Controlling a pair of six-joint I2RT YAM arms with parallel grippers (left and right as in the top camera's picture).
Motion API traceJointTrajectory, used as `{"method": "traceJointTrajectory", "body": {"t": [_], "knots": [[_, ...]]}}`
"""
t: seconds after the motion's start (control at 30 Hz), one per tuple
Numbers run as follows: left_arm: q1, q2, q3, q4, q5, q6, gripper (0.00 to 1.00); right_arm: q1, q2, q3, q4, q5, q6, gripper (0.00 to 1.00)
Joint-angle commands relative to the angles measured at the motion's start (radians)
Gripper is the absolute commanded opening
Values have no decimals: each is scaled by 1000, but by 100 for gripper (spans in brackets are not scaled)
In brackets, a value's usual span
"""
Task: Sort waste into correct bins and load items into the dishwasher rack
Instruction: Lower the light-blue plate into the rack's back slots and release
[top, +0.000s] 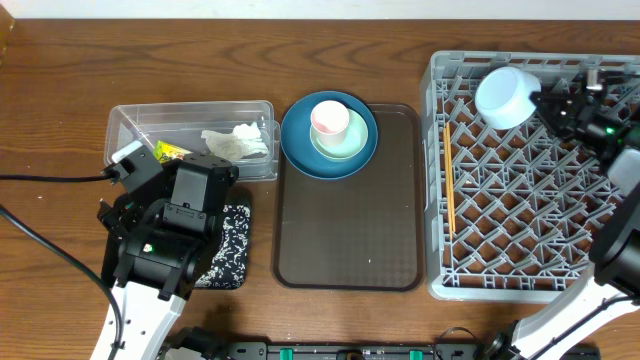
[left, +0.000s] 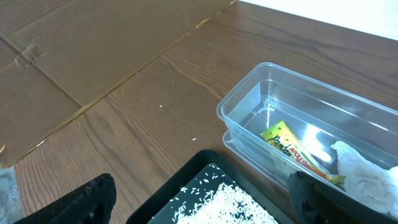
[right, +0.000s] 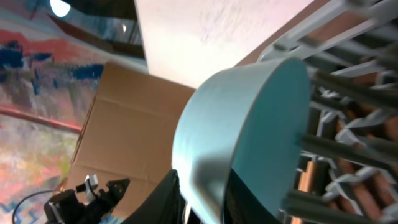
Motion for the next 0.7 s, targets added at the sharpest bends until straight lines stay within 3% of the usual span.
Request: {"method": "traceJointTrajectory", "body": {"t": [0.0, 0.27, 0.43, 0.67], "knots": [[3, 0, 15, -3, -24, 5, 91, -42, 9, -1, 1, -13, 0, 24], [3, 0, 15, -3, -24, 5, 91, -66, 9, -1, -18, -13, -5, 38], [3, 0, 15, -3, -24, 5, 91, -67, 9, -1, -18, -13, -4, 38], [3, 0, 15, -3, -24, 5, 91, -34, 6, -2, -70, 56, 21, 31]]}}
